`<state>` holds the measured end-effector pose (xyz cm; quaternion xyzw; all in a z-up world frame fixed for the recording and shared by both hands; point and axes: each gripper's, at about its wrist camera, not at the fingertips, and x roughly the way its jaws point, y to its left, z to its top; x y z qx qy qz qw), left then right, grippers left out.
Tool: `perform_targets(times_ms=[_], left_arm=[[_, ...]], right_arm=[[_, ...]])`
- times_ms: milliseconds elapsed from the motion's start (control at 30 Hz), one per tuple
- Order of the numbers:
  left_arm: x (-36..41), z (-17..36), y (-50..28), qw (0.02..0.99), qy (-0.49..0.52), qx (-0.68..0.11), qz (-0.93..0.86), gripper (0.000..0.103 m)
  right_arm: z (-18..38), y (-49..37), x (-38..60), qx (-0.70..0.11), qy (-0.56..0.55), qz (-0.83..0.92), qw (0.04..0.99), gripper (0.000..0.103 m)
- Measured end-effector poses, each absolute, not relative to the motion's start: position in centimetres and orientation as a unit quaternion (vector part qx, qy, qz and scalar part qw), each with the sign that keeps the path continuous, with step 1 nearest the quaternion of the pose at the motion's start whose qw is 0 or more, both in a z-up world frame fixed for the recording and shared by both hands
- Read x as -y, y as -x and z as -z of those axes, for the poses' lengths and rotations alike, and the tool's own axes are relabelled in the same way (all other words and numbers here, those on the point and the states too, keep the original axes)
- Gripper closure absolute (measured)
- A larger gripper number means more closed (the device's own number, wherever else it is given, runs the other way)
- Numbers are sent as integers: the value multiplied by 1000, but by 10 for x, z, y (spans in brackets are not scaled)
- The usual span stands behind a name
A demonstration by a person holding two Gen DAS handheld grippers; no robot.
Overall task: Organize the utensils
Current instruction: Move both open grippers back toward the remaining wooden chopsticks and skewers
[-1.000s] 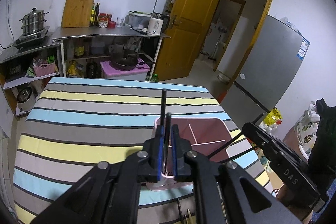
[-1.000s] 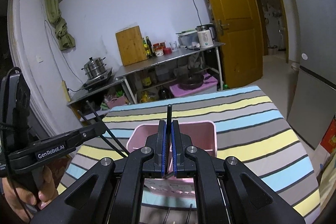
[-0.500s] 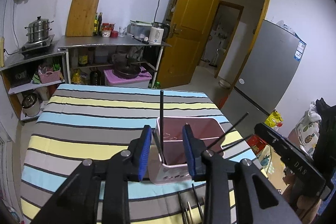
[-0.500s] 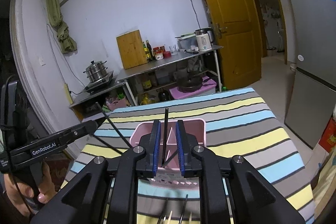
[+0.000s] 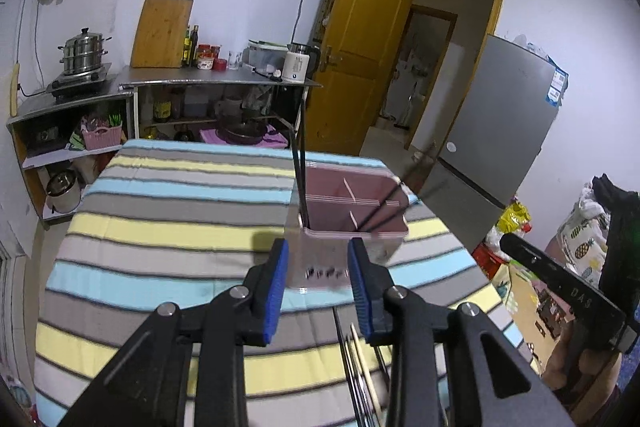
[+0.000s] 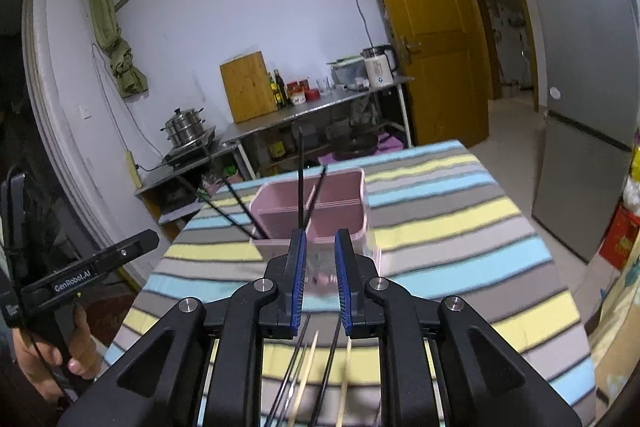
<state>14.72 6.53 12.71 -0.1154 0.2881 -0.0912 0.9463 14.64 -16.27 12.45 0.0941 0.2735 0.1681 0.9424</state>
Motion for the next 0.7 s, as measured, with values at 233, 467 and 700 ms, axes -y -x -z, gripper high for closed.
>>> perform_targets(times_ms=[233,467,700], left_arm=[[-56,-101,-117,941,110,-304,97,71],[-51,-78,-97,935,119,-320,99,71],[-47,-65,-88,930,123,-332,100,71]], right_arm=[[-105,-120,170,-290,-95,-161,938,88],[-91,-102,167,-303,-90,-162,935,88],[-73,-92,163,-317,-82,-165,930,88]])
